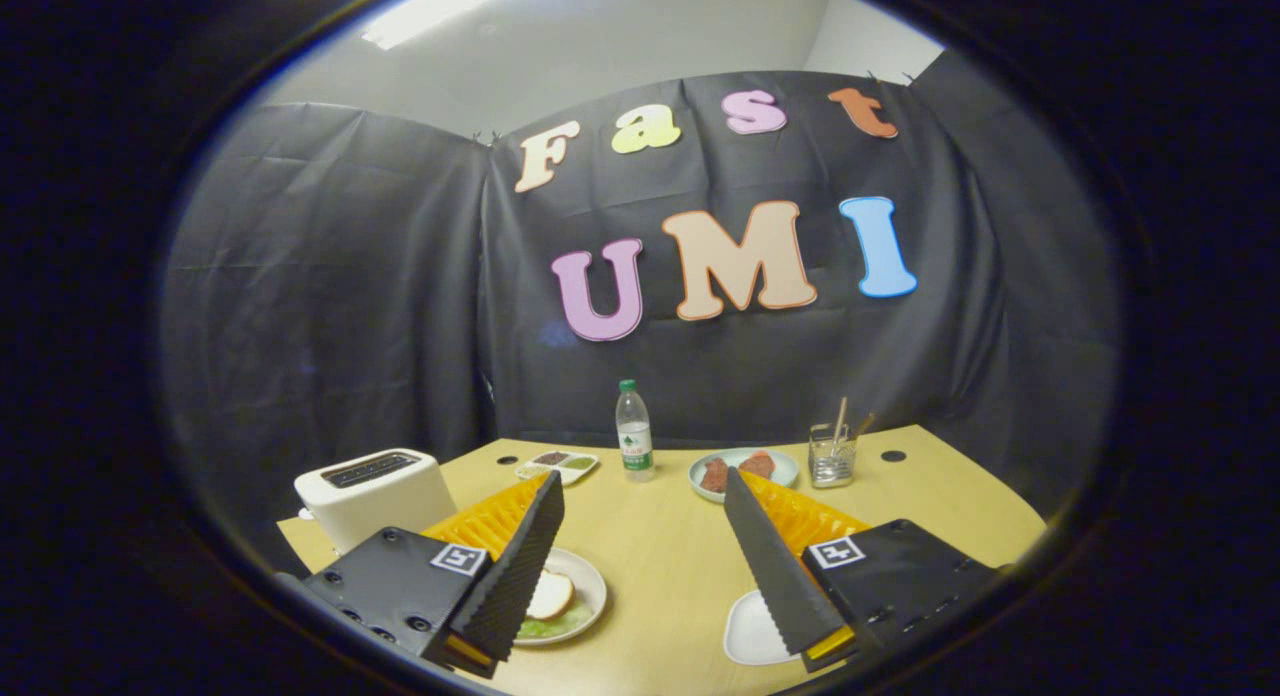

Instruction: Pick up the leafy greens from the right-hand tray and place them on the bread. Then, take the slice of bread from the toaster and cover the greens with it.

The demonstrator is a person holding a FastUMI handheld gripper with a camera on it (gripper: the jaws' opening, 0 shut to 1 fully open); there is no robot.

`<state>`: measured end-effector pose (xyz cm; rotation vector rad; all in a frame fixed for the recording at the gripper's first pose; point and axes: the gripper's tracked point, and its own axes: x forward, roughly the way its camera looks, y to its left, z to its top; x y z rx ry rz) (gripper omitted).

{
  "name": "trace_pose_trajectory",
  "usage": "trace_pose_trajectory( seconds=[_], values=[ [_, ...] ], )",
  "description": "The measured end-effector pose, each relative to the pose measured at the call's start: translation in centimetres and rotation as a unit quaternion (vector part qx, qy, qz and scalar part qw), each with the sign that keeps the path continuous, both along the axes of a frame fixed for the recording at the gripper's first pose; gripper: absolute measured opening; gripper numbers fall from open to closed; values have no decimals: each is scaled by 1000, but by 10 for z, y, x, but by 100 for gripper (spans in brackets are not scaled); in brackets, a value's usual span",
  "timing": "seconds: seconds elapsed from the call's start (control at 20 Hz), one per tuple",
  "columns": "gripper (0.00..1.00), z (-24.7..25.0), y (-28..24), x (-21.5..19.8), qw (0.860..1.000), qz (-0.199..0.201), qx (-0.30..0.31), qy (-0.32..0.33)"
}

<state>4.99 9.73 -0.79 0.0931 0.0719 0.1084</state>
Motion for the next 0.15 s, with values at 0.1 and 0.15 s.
trace_pose_trajectory(
  seconds=[0.1, 0.15],
  values=[
    [100, -3, -10, -4, 1000, -10, -12, -6],
    [100, -5, -17, -5, 1000, -18, -23, -6]
  ],
)
